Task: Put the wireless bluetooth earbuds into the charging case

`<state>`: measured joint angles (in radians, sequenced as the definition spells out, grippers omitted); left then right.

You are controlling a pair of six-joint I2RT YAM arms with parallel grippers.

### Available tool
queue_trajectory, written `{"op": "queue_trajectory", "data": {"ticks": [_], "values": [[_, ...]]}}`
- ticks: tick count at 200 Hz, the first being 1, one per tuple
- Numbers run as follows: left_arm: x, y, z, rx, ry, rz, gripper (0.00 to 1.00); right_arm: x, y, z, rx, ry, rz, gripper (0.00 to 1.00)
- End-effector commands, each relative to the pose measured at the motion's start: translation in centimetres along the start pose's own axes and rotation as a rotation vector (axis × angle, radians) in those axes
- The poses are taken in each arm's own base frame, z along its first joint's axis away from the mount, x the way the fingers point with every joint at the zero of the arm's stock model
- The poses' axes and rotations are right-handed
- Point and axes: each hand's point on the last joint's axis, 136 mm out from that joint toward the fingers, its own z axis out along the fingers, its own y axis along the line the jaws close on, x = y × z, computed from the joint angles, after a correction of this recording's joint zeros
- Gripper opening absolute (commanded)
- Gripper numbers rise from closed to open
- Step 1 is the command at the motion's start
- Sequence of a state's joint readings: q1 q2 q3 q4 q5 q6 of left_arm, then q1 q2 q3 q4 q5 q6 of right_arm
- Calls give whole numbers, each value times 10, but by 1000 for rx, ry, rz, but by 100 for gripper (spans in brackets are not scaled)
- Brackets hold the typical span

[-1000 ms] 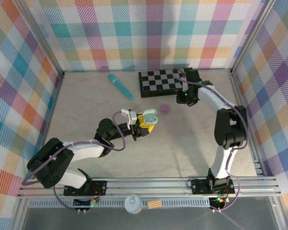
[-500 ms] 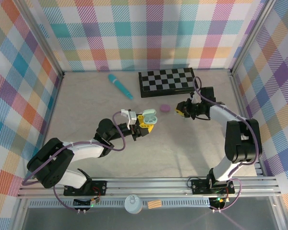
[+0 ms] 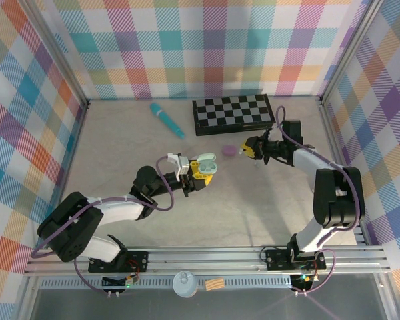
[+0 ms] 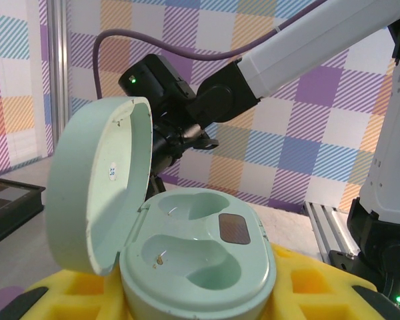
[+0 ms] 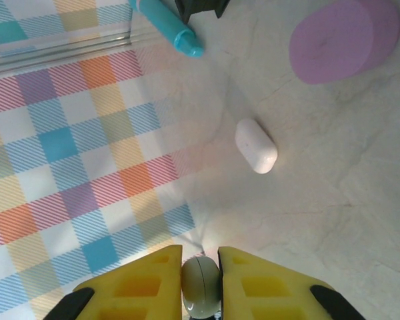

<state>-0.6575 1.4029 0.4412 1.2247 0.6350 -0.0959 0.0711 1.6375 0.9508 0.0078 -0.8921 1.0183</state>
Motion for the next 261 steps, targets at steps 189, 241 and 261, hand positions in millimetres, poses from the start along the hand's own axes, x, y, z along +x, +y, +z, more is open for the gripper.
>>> {"op": "queue_trajectory", "data": {"ticks": [189,241,261], "values": [[0,54,21,-170,27,136,32,123,114,-14,-70,61,-270,20],[-2,62,25,-199,31,158,32,146,135,13,-65,110,-362,19],[-6,63,25,-206,24,157,32,146,134,20,-20,92,-406,19]]}}
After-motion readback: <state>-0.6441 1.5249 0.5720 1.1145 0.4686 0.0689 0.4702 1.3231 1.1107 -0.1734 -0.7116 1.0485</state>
